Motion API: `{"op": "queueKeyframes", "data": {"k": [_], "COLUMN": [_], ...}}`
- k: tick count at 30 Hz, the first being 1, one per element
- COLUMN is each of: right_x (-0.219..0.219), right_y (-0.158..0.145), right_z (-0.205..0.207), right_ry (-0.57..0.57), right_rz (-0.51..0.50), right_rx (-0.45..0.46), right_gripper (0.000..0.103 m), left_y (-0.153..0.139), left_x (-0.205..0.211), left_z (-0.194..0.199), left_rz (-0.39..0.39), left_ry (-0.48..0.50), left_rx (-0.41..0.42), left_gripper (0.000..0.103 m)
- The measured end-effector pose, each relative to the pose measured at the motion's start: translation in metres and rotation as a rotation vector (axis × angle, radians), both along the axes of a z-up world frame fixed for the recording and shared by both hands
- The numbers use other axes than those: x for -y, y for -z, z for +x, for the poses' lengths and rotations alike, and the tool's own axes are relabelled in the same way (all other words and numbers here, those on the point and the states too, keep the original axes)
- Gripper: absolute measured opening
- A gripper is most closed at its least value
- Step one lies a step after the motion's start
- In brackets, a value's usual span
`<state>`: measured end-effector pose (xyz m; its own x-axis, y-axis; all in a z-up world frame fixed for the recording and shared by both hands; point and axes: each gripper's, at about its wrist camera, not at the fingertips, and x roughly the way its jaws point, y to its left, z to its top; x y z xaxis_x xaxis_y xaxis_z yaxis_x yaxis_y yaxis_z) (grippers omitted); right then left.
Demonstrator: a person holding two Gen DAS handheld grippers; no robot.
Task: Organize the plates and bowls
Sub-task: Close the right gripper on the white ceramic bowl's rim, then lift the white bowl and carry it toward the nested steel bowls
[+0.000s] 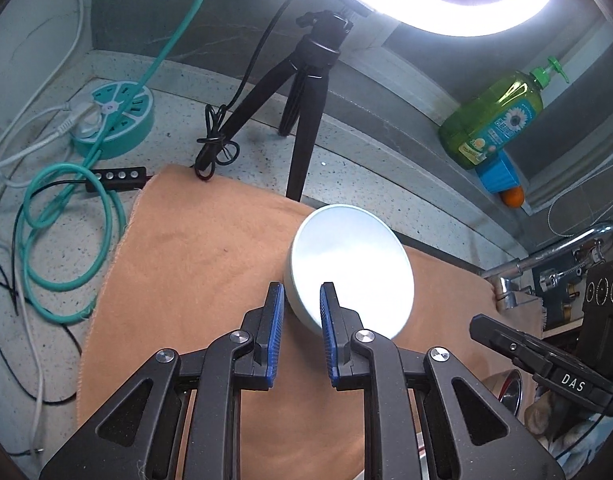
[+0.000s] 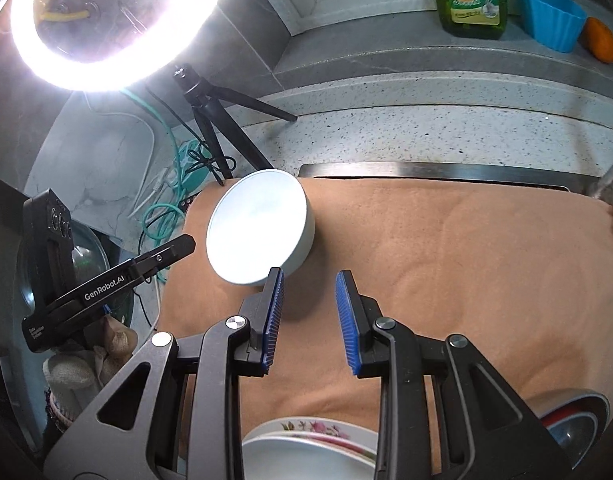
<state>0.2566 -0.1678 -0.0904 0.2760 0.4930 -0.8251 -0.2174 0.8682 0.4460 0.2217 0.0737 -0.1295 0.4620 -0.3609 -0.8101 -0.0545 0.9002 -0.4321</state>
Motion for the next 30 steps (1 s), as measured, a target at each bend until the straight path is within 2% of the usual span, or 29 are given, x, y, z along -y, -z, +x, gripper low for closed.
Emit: {"op": "queueKeyframes", "data": {"k": [18, 23, 30], "right_x": [-0.026, -0.030, -0.030], "right_y": [0.027, 0.033, 0.041], "right_z": [0.030, 0.034, 0.037], "right_ry": [0.004, 0.001, -0.003], "right_rz": [-0.009, -0.011, 0.000], "right_rx": [-0.045, -0.063, -0.086], "right_gripper": [0.027, 0.019, 0.013], "left_y": [0.016, 0.021, 0.021], "left_x": [0.001, 0.008, 0.012], "left_z": [0.019, 0.023, 0.027], "left_rz": [-0.023, -0.021, -0.009], "left_ry": [0.022, 0.039, 0.044], "left_rx": [-0.045, -0.050, -0.044], "left_gripper": [0.017, 0.017, 0.017]}}
